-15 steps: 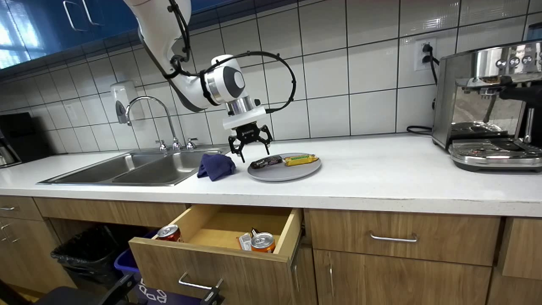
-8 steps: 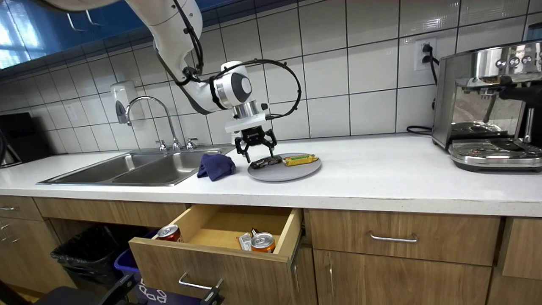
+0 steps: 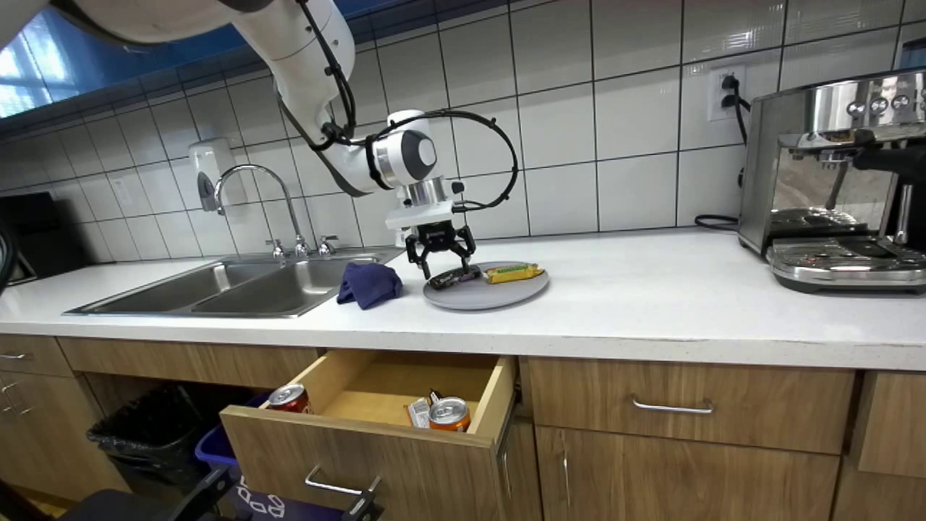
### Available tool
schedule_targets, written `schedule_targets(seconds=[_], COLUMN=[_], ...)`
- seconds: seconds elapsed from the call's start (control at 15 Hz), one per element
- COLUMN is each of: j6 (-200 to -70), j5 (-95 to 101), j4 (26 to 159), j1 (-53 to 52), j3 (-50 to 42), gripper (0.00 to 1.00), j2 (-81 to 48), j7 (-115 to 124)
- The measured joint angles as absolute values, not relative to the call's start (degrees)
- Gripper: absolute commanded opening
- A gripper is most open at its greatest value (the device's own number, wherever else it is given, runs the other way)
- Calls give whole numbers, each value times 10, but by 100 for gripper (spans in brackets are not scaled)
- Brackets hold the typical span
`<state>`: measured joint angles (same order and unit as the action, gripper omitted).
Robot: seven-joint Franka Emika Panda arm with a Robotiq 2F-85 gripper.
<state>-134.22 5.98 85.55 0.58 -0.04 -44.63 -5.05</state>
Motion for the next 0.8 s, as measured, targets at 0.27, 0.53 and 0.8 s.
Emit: schedule_targets(seconds=[0.27, 0.53, 0.8], j6=[-1337, -1336, -1336], j5=[41, 28, 21], j4=[845, 843, 843], j1=[8, 13, 21], j3=[-5, -8, -8], gripper=[100, 100, 100], j2=[-453, -453, -453], j7=[-40, -35, -34])
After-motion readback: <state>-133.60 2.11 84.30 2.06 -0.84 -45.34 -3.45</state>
